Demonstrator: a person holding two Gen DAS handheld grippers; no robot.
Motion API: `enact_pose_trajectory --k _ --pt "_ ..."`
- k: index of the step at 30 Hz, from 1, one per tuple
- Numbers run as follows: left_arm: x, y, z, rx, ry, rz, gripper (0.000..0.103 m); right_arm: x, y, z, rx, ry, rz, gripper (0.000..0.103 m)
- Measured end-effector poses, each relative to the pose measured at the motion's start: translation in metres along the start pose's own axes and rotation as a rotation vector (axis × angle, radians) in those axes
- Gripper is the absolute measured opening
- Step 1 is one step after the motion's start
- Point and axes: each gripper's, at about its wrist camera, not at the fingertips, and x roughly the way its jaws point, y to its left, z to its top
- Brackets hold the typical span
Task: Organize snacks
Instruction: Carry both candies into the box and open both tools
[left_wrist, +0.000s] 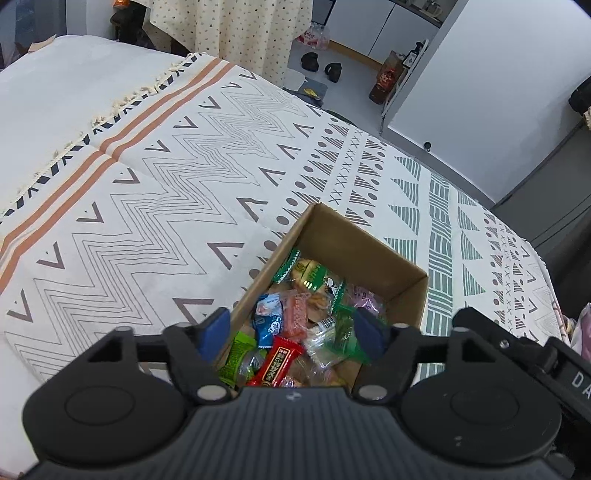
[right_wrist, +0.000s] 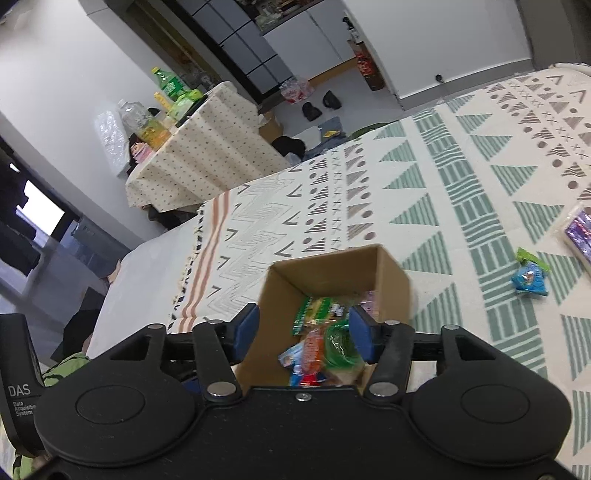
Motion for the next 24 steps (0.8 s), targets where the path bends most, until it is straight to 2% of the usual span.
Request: enact_pose_trajectory --k 7,24 --pt "0.008 -0.017 -0.009 0.016 0.030 -0.028 0.080 -0.014 -0.026 -0.003 0.028 -0.016 -0.060 0.062" --pt "0.014 -0.092 -0.041 0.117 0.056 -0.098 0.082 -0.063 -0.100 0.000 0.097 -0.085 -0.150 0.080"
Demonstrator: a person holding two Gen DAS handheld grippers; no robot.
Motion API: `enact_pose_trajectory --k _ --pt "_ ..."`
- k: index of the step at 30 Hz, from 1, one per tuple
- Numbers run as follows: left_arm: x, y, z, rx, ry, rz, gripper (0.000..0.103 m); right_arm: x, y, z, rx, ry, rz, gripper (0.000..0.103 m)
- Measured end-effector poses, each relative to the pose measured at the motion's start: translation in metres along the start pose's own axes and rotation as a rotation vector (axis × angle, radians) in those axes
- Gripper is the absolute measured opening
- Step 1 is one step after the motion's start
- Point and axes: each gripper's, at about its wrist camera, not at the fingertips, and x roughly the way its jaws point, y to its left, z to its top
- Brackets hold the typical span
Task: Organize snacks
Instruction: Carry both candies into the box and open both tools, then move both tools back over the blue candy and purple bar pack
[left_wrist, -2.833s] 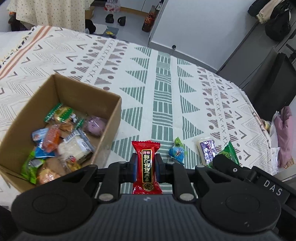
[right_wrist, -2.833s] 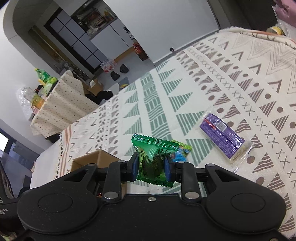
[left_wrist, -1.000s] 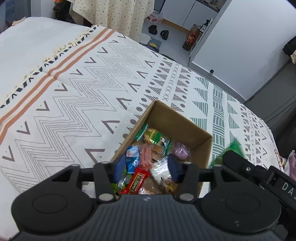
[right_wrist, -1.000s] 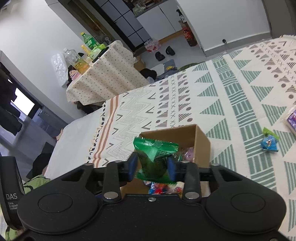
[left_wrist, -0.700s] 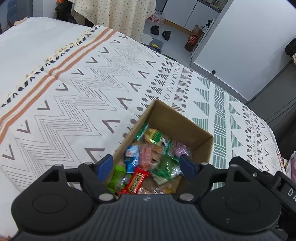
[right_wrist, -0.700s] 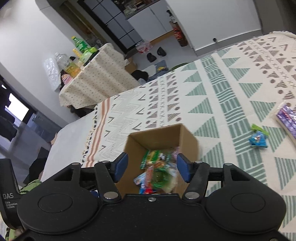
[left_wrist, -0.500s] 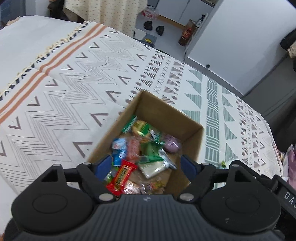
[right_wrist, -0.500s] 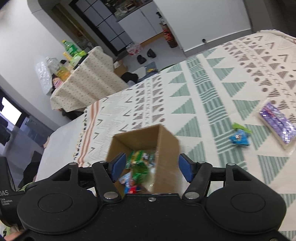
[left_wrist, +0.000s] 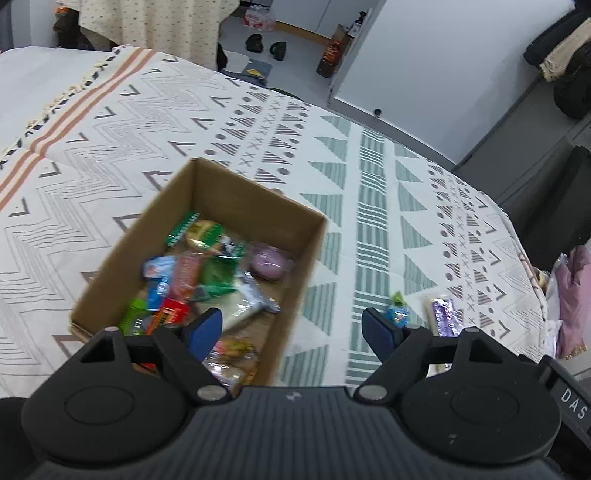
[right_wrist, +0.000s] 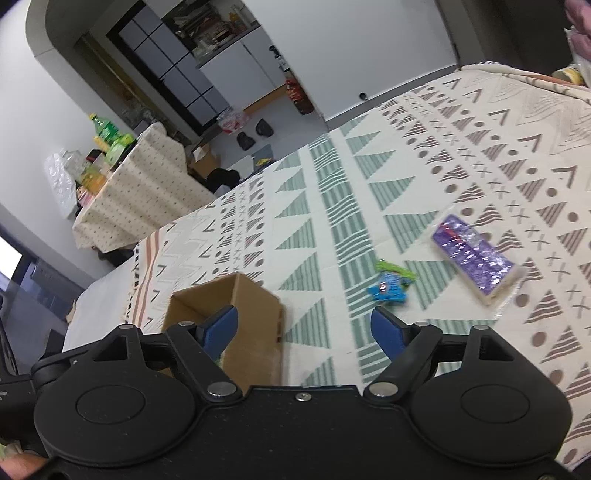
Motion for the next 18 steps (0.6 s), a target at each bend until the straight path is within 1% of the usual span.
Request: enact_pose_trajectory --k 4,6,10,14,18 --pt "0.002 -0.018 -0.006 0.023 -0.003 0.007 0.089 -0.007 -0.018 0.003 0.012 -0.015 -0.012 0.084" --pt "0.004 -0.027 -0.008 0.040 -0.002 0.014 0.089 -0.009 -0.029 0.004 0.020 -0.018 -0.022 0.085" --pt "0.009 -0.045 -0.014 0.066 0.002 0.016 0.090 -0.013 -0.052 0.009 0.055 -0.020 -0.010 0.085" --pt "0.017 -0.059 -0.020 0.068 0.015 -0.007 0.090 -0.015 -0.073 0.014 0.057 -0.018 -0.020 0.085" --pt "0.026 -0.074 -0.024 0.082 0.015 -0.012 0.090 -0.017 -0.092 0.018 0.051 -0.020 -0.027 0.085"
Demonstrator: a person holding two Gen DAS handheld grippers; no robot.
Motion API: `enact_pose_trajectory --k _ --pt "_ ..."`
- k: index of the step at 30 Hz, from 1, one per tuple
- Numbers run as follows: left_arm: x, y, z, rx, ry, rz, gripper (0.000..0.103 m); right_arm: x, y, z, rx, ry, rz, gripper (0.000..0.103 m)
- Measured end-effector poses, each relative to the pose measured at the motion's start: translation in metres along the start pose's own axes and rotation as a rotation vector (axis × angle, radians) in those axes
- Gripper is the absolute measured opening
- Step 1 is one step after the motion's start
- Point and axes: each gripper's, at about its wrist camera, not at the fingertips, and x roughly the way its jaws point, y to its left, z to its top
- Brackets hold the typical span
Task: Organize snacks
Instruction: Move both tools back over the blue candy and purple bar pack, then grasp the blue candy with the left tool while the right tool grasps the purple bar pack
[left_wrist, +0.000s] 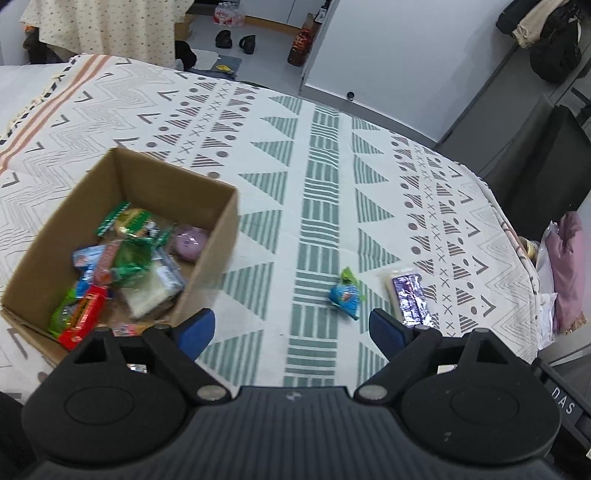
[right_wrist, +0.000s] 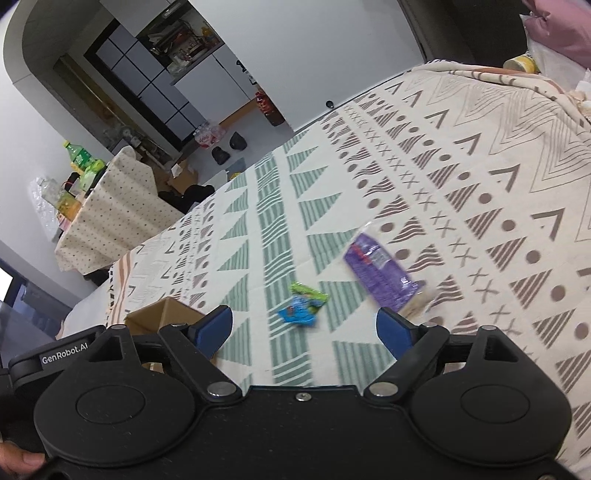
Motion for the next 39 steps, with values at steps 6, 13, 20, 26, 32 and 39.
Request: enact_pose_trajectory --k 6,13,20,26,32,39 --pt "0.018 -0.017 -0.001 0.022 0.006 0.004 0.090 0.006 -0.021 0.004 -0.015 -0.004 0.010 0.084" --pt "0.045 -0.033 -0.001 0.081 0.001 0.029 0.088 0.029 -0.039 0.006 -0.009 -0.015 0.027 0.082" --pt "0.076 -0.044 0.003 0.144 0.002 0.031 0.083 0.056 -0.052 0.009 -0.029 -0.013 0.010 0.070" --pt "0.102 -0.061 0.010 0.227 0.022 0.030 0.075 0.075 -0.054 0.010 -0.070 -0.008 -0.007 0.059" --pt "0.128 -0.074 0.011 0.277 0.054 0.015 0.071 0.093 -0.061 0.010 -0.068 0.028 -0.015 0.052" --pt "0.155 -0.077 0.006 0.290 0.108 0.022 0.060 0.106 -0.064 0.006 -0.083 0.079 -0.031 0.053"
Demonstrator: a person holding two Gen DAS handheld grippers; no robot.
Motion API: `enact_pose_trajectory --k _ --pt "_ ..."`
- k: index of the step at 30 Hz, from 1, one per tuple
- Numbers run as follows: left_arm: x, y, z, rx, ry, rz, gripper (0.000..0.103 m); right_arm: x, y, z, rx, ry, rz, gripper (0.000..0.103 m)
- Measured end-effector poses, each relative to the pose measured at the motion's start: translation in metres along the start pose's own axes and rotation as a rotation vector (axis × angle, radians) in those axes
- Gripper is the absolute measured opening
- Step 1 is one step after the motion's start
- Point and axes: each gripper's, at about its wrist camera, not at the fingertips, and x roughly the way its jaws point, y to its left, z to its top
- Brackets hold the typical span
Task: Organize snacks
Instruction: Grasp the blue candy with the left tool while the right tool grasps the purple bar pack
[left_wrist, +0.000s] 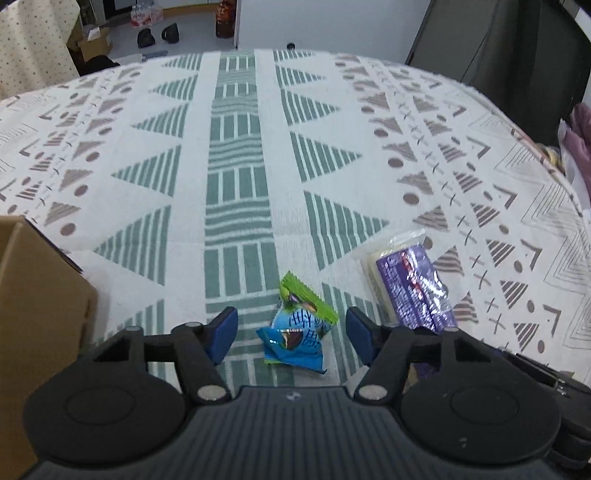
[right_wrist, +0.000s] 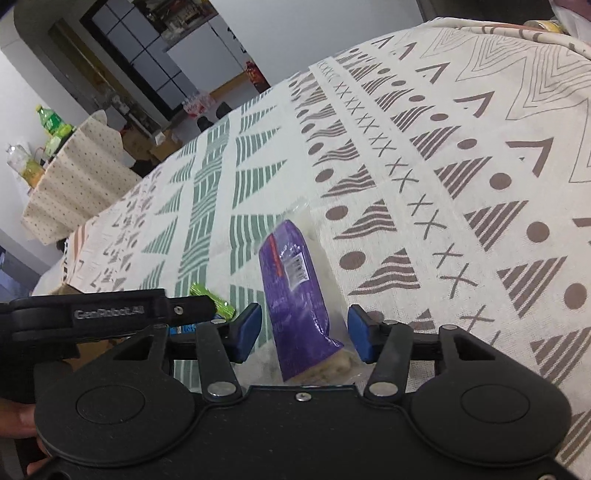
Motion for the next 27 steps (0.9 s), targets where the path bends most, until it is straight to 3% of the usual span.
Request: enact_pose_trajectory --k 5,9,15,27 --pt "0.011 -0.002 -0.004 0.000 0.023 0.006 0.050 0.002 0.002 -0.002 -0.028 0.006 -0.009 0.051" --pt "0.012 -0.005 -0.005 0.009 0.008 0.031 0.035 0.003 0.003 -0.004 -0.048 0.005 -0.026 0.039" --pt "-0.003 -0.005 -0.008 0.019 0.012 0.043 0.034 -0.002 0.002 -0.006 -0.019 0.021 0.007 0.028" --pt "-0.059 0.006 -0.019 -0.010 -0.049 0.005 0.034 -0.035 0.017 -0.009 0.031 -0.009 0.011 0.024"
